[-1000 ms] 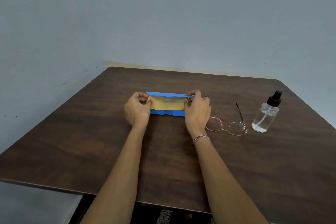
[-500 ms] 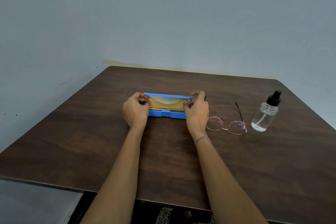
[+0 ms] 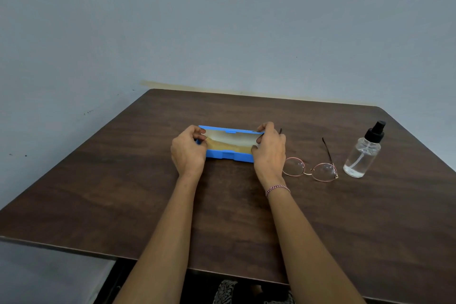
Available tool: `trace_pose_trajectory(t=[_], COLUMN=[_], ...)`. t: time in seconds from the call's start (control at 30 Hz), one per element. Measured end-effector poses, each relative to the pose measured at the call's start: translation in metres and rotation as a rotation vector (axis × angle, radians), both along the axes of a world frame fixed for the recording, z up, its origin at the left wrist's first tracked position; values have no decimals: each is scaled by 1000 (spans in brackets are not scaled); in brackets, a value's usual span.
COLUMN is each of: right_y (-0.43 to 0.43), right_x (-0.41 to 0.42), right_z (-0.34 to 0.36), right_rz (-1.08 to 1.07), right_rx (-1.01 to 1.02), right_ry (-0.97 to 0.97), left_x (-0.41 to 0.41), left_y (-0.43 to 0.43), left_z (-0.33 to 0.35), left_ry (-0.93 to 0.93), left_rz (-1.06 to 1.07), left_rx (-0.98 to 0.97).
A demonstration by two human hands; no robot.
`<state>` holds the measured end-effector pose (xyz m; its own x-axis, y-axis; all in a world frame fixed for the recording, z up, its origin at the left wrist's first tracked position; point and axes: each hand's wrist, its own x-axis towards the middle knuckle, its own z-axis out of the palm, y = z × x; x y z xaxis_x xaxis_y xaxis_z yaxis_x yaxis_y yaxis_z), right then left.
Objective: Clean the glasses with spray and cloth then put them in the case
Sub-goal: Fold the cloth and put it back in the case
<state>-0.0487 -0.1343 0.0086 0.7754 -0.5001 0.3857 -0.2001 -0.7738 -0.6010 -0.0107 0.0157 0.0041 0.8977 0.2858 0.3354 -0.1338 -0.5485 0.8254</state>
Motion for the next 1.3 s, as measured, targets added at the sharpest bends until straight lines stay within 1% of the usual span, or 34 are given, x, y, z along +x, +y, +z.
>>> trace_pose_trajectory(t=[0.3,0.43,0.5,0.73,0.9,1.1,1.23,1.3], right_y=[-2,-6,-8,-16,-31,-58,-90,-104], right_x=[-4,-9,-12,-25,-45,-78,-97,-105], right_z=[2,10,13,18,27,40,35,29], right_rz=[48,55,67,96,97,51,-13,-67], right_rx=[50,76,75,76,125,243,272,285], right_ry=[-68,-97,-109,-56,-147,-316,-339,-316], left_x=[-8,-14,-18,-48,-69,-82,-83,-82], left_y=[2,4,5,-10,-29,-64,-89,-102], left_z=[7,13,15,25,33,38,30,20], left_ry=[45,104,90,75,69,104,164,204], left_rz=[82,115,145,149,83,-81,-194,-242], left_rx=[-26,-95,-116,-135,-149,-188,-186,-208])
